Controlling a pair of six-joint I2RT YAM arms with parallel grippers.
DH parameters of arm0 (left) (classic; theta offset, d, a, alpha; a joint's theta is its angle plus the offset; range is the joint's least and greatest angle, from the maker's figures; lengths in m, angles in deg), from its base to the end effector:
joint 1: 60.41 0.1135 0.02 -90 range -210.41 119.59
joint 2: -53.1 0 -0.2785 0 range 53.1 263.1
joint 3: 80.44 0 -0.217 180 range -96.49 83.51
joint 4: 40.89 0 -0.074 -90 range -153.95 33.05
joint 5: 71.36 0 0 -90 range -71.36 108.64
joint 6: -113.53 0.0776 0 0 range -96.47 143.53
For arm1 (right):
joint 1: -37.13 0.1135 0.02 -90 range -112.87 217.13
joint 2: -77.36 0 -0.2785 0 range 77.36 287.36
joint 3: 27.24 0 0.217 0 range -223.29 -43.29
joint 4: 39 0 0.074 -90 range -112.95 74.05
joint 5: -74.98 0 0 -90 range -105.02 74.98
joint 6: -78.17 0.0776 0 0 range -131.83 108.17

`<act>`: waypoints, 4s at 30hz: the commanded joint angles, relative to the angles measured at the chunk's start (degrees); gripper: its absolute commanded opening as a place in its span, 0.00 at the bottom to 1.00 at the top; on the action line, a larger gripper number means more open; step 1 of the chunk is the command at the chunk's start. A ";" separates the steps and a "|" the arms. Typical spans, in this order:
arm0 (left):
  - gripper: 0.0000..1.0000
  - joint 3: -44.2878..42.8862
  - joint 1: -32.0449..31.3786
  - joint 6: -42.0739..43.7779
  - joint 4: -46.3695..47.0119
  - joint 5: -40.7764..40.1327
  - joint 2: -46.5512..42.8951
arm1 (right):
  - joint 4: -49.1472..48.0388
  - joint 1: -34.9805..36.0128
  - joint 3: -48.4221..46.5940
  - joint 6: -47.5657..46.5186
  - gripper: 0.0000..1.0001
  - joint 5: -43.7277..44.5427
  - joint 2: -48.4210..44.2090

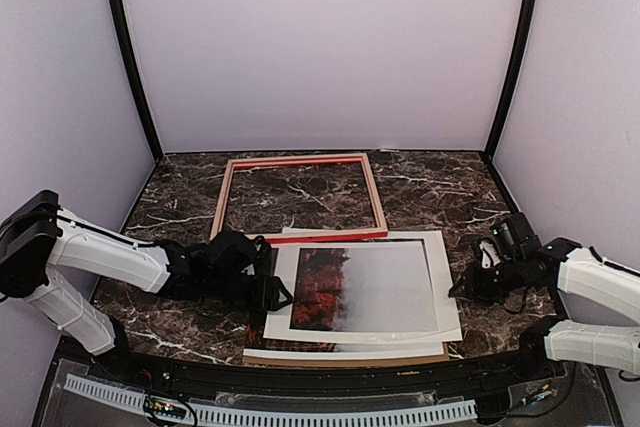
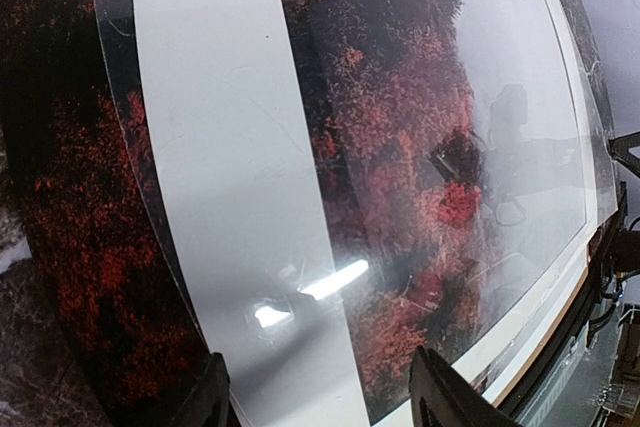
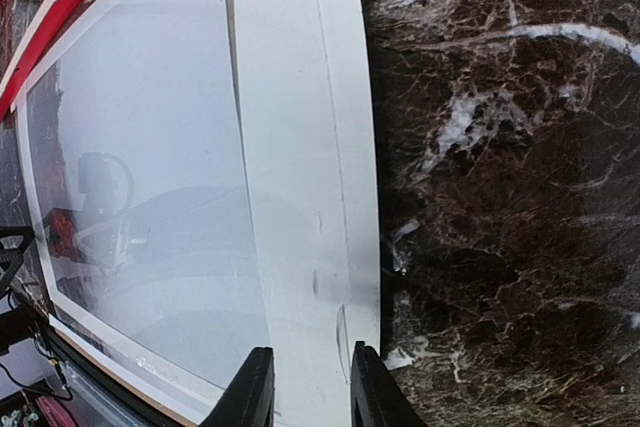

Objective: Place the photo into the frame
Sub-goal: Pick up the glass panel from the mat board.

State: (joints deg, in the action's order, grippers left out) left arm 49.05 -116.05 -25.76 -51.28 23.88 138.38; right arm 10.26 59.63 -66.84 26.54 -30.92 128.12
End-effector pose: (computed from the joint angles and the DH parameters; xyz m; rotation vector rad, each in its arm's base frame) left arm 0.1533 -0.2368 0.1600 0.1918 2.5766 -0.9172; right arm 0.1121 0.0694 0.1579 0.2793 2.7384 0.6991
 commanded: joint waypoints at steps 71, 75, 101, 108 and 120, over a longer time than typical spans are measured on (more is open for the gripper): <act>0.64 1.02 -2.20 -1.09 -8.06 0.18 0.99 | -6.15 1.23 3.89 17.64 0.31 -12.90 -13.50; 0.64 0.97 -2.20 -0.93 -7.69 0.47 1.38 | -5.89 1.26 5.78 20.56 0.30 -10.23 -15.21; 0.64 1.34 -2.22 -0.91 -8.47 0.91 1.93 | -18.02 2.33 15.68 6.79 0.26 -17.82 -8.33; 0.64 2.71 -2.20 -1.52 -10.53 -0.22 0.04 | -18.36 2.37 15.99 6.45 0.26 -18.84 -11.32; 0.64 4.23 -2.26 -2.51 -11.77 -1.71 -1.26 | -11.53 2.36 11.68 8.36 0.27 -13.41 -14.83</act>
State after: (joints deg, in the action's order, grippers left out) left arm 49.90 -116.97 -26.59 -54.23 19.35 136.30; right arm 0.19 61.12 -52.18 33.89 -43.75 114.90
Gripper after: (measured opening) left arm 0.641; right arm 0.269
